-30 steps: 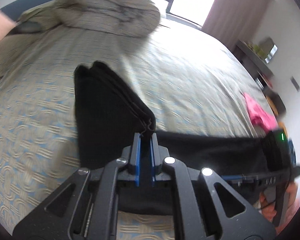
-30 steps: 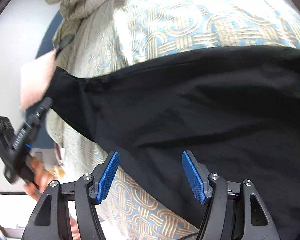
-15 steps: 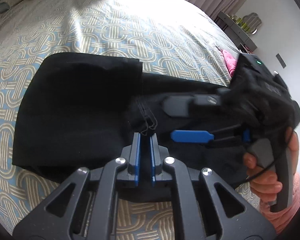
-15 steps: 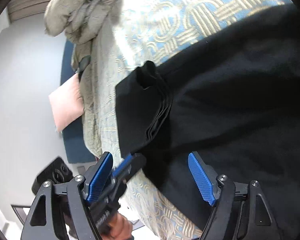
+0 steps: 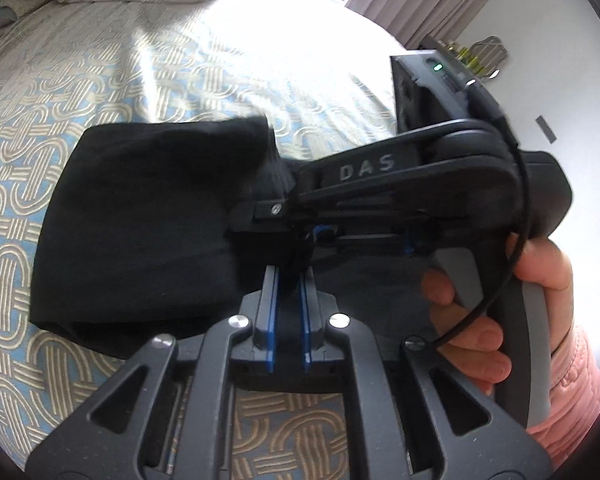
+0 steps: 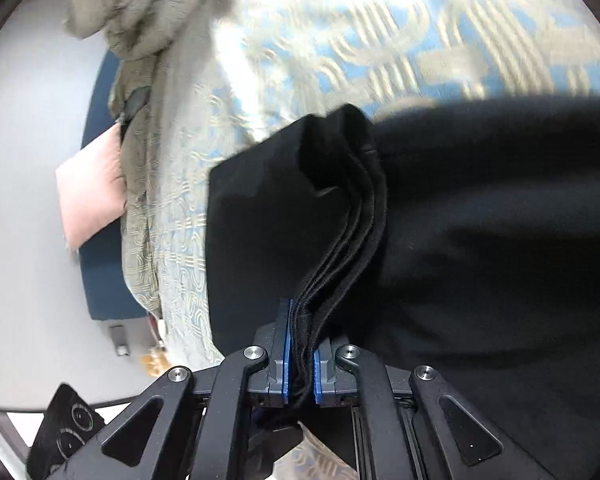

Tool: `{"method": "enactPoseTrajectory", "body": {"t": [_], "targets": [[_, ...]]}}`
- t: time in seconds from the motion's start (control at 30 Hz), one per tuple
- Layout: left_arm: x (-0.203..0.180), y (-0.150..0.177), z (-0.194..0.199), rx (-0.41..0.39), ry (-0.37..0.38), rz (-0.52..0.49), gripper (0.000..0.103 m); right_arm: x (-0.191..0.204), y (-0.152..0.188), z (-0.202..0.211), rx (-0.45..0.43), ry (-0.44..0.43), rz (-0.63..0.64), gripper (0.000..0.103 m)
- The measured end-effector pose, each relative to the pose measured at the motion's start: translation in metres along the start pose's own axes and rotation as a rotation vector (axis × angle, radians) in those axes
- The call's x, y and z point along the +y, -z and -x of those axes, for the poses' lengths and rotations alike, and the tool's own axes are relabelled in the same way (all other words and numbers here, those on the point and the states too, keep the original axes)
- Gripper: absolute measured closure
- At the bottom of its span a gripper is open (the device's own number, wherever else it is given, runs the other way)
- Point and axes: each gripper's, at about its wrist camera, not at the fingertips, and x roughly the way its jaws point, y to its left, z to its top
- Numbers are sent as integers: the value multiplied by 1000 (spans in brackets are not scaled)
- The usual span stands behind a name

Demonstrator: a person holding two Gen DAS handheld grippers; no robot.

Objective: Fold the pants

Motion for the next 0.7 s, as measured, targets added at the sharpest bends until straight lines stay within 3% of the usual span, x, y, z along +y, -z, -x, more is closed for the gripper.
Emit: {"method": "enactPoseTrajectory", "body": {"t": [0.33, 0.7], "targets": [[-56, 3, 8, -4, 56, -105, 93, 11, 17, 67, -87, 103, 104, 97], [-97, 11, -18, 67, 51, -194, 93, -29, 33, 98, -121, 114, 92, 97]]}}
